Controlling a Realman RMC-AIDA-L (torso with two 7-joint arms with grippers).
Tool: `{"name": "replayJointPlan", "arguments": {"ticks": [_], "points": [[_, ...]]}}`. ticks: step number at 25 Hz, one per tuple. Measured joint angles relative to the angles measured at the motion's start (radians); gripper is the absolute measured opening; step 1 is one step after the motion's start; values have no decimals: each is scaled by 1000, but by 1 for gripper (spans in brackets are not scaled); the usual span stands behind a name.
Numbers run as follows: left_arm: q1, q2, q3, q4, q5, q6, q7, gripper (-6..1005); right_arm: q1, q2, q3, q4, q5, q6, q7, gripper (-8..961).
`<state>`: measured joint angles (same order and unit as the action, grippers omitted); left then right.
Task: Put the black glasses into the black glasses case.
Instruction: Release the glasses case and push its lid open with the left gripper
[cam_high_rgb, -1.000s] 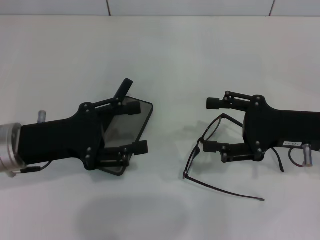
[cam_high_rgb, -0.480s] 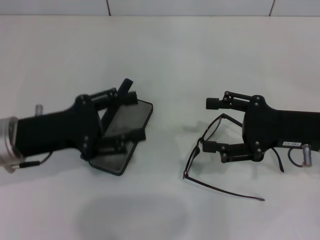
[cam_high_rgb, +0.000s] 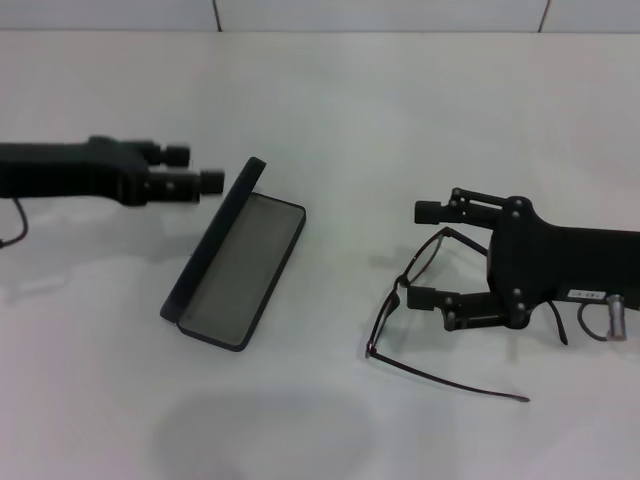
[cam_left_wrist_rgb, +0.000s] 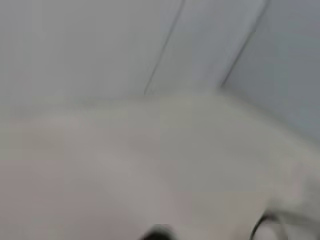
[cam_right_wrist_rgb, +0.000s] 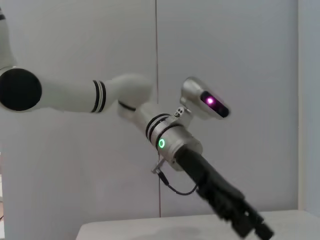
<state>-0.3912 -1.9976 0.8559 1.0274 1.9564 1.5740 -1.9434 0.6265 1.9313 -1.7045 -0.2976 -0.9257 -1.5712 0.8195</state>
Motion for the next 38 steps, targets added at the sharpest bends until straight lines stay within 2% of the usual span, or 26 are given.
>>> {"name": "replayJointPlan", "arguments": {"ticks": [3,6,9,11,24,27,32,35,38], "points": [[-3,-63,16,159,204,1,-128,794,-2,0,0,0,0,-1,1,857],[-3,-92,84,224,293,0,-196,771,-3,2,0,0,1,0,1,857],[-8,-90,162,226,298,-7,-247,748,-4,5,-1,0,0,3,1,857],[-12,-90,184,224,304,-20,-264,733,-4,8,-2,0,0,4,1,857],[-18,-89,213,220,358,-64,-335,633,-14,17,-12,-6,-27,-3,0,858],[-21,-88,211,218,358,-65,-332,556,-19,21,-15,-35,-83,-7,0,858],[-31,-86,210,239,356,-64,-303,453,-49,40,-9,-125,-217,-9,0,858],[-62,-86,209,249,354,-73,-247,413,-62,48,-6,-156,-250,-5,0,858],[-109,-85,213,239,358,-100,-187,306,-63,50,-5,-157,-254,-3,0,858]]}}
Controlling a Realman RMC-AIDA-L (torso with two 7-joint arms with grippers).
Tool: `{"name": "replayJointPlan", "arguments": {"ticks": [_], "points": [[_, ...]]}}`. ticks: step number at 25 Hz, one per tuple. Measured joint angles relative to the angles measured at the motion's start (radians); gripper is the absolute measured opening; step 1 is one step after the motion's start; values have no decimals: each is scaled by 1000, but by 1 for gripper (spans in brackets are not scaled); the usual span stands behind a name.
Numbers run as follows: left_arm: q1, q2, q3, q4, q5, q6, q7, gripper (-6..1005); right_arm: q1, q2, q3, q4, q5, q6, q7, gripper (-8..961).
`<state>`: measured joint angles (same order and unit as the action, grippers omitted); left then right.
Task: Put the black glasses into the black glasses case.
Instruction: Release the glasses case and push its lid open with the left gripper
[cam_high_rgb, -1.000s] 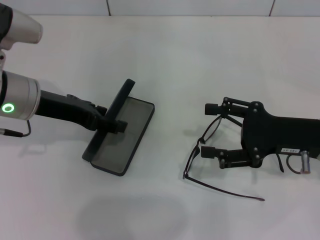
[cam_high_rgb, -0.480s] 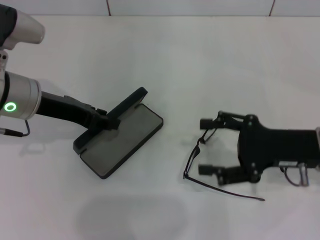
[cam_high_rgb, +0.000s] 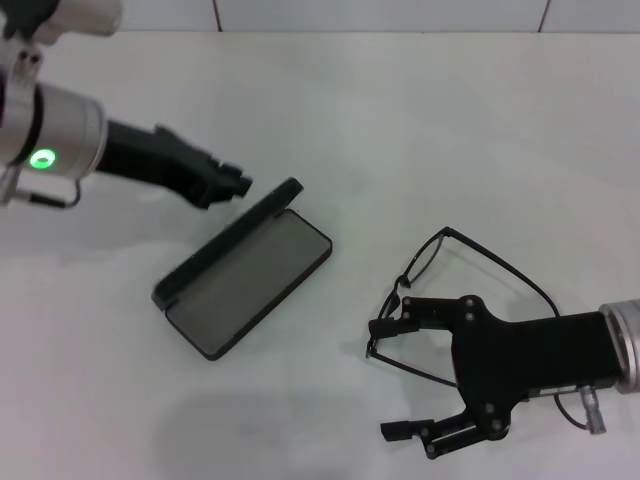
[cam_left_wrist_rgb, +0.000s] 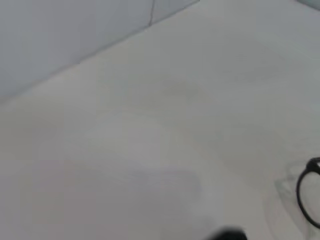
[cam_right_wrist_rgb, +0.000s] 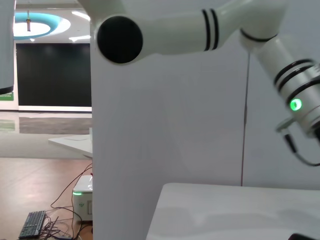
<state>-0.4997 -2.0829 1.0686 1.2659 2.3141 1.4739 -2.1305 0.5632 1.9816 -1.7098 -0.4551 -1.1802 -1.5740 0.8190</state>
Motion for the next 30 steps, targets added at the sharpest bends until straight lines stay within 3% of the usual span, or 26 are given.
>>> {"name": "replayJointPlan", "arguments": {"ticks": [7,11,15,24,30], "points": [[-131,4,6,-59,16,-32,111,121,-8,7,1,9,-1,3,-2,858],[-149,6,5,-61,20,9,64,44,-32,8,2,10,-1,3,-24,858],[-140,14,4,-56,71,62,-45,90,-43,8,11,8,1,3,-38,857],[-64,-1,6,1,83,105,-50,378,-33,6,28,5,-5,9,-50,857],[-54,-3,31,-5,129,101,-54,597,-23,6,27,2,-6,16,-53,858]]}}
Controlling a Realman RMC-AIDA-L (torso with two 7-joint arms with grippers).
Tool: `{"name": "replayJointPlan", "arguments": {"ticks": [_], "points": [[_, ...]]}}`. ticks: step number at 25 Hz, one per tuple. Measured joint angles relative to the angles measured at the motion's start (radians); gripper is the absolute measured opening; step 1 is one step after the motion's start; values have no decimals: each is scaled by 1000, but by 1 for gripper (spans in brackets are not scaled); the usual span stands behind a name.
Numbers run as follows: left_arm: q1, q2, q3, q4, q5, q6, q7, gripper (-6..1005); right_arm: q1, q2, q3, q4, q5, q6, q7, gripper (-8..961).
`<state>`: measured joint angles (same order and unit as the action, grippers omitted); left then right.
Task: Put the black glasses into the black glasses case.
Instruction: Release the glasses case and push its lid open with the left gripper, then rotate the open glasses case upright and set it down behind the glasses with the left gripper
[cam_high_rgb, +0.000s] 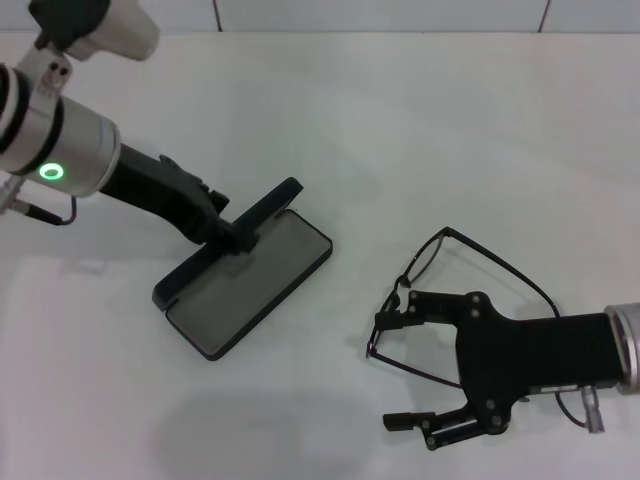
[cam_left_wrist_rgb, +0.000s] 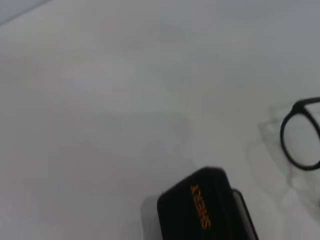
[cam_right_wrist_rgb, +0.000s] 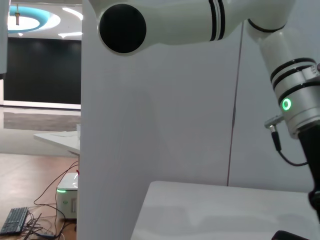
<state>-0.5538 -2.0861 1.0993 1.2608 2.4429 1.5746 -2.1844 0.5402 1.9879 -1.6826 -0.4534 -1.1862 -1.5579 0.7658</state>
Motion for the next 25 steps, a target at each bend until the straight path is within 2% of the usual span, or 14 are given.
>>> {"name": "replayJointPlan", "arguments": {"ticks": [3,11,16,22,25], "points": [[0,-2,19,-6,21,-11,-27,692,3,0,0,0,-5,2,0,858],[-11,-1,38,-10,53,-40,-94,682,3,1,0,1,-13,3,-10,858],[-22,-2,39,0,54,-47,-95,454,-5,2,0,3,-13,3,-35,857],[-48,1,59,6,55,-61,-53,238,-7,3,0,10,-13,-1,-54,857],[-69,3,83,14,56,-88,-10,222,-13,4,0,8,-13,-6,-67,857]]}}
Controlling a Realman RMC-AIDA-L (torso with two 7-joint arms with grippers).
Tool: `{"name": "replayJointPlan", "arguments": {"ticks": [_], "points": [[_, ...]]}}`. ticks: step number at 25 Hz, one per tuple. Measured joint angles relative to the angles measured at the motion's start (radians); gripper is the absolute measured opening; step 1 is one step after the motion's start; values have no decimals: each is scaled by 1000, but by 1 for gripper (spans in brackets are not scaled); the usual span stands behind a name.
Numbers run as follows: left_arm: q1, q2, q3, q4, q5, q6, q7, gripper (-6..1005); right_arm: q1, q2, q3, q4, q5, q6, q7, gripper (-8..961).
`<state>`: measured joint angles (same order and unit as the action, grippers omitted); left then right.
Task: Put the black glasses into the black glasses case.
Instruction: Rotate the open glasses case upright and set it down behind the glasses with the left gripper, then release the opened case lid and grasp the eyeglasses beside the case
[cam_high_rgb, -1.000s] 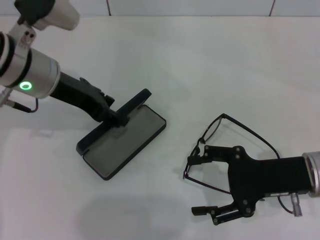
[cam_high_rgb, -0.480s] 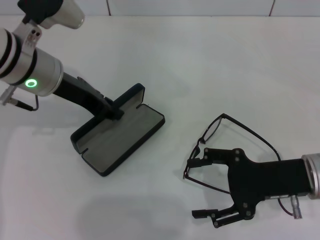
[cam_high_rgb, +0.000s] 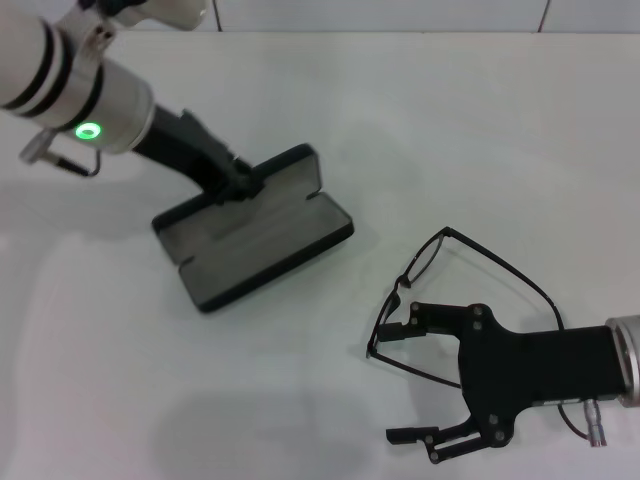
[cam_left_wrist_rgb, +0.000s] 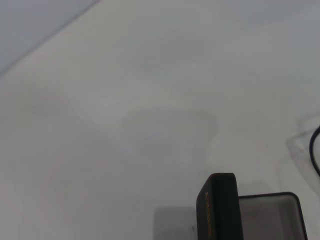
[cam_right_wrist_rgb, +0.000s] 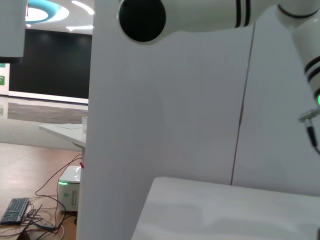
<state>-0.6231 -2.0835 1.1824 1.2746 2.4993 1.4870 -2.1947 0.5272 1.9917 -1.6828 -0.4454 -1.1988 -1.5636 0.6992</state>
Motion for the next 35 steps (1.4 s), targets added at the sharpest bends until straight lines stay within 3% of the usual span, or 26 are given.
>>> {"name": "replayJointPlan", "arguments": {"ticks": [4,9,13,18,28,32,35], "points": [[-43,-4,57,2,-6,-50,107,224,-6,2,0,-4,0,0,-6,857],[-89,-5,233,-15,-9,-181,226,256,-6,9,0,0,1,-1,-8,857],[-155,-6,334,-70,-10,-254,244,281,-18,13,0,0,1,-2,-10,858],[-190,-8,402,-106,-3,-322,214,313,-34,17,0,2,1,-3,-10,858],[-178,-10,418,-115,-35,-384,197,377,-42,18,30,1,3,10,-13,858],[-139,-8,396,-51,-226,-374,212,402,-37,21,67,2,5,35,-14,858],[-54,-7,332,6,-470,-370,276,537,-31,29,133,-19,10,45,-13,858]]}}
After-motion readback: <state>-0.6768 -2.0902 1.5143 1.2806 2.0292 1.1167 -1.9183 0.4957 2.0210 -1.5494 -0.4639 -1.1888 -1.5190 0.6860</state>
